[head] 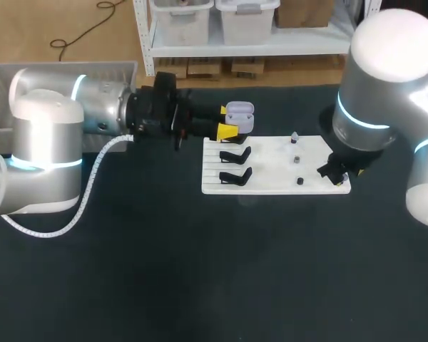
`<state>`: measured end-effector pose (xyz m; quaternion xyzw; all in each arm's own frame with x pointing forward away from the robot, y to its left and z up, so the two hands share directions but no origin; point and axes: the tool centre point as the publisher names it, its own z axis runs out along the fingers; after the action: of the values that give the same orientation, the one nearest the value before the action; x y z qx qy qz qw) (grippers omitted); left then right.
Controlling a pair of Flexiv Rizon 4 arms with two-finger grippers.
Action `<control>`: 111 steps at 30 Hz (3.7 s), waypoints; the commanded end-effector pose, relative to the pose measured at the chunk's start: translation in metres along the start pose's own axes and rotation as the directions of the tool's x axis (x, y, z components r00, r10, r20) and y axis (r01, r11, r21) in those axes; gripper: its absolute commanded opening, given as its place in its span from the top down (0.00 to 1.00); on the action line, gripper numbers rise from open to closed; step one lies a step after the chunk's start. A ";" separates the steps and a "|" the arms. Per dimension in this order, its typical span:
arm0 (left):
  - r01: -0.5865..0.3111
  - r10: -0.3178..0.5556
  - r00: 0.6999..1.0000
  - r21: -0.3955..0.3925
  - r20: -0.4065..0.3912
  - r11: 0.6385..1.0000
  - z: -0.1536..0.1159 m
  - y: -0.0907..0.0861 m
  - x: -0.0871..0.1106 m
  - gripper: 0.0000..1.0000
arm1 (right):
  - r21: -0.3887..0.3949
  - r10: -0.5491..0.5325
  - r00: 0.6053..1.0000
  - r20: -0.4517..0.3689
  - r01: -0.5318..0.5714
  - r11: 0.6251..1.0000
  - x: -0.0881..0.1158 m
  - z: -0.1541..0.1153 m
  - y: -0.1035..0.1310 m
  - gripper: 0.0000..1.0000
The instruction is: Pick up each earbud case from the left stands, insert the matching earbuds, close the lid, and place the case in the box.
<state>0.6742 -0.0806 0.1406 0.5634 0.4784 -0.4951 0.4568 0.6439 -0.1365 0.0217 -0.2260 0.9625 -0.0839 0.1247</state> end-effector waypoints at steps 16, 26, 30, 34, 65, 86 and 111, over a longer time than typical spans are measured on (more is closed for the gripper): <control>-0.002 0.002 1.000 -0.005 0.001 1.000 0.000 -0.001 0.000 1.00 | 0.041 0.000 0.999 0.036 -0.002 0.999 0.001 0.012 0.000 0.61; -0.002 0.002 1.000 -0.005 0.001 1.000 0.000 -0.001 0.000 1.00 | 0.048 0.005 0.999 0.043 -0.007 0.999 0.000 0.014 0.000 0.68; -0.002 0.002 1.000 -0.005 0.001 1.000 0.000 -0.001 0.000 1.00 | 0.047 0.005 0.999 0.041 -0.007 0.999 -0.001 0.015 0.000 0.70; -0.002 0.002 1.000 -0.005 0.001 1.000 0.000 -0.001 0.000 1.00 | 0.046 0.005 0.999 0.038 -0.006 0.999 -0.002 0.016 0.000 0.74; -0.002 0.002 1.000 -0.005 0.001 1.000 0.000 -0.001 0.000 1.00 | 0.024 0.202 0.976 -0.085 -0.201 0.979 -0.018 -0.143 0.062 1.00; -0.002 0.002 1.000 -0.005 0.001 1.000 0.000 -0.001 0.000 1.00 | 0.072 0.316 0.947 -0.051 -0.312 0.947 -0.045 -0.173 0.096 1.00; -0.002 0.002 1.000 -0.005 0.001 1.000 0.000 -0.001 0.000 1.00 | 0.135 0.524 0.831 -0.187 -0.507 0.851 -0.117 -0.190 0.115 1.00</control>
<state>0.6741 -0.0806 0.1406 0.5634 0.4785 -0.4949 0.4568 0.6281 0.0305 0.1962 0.0434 0.9892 -0.0981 0.1002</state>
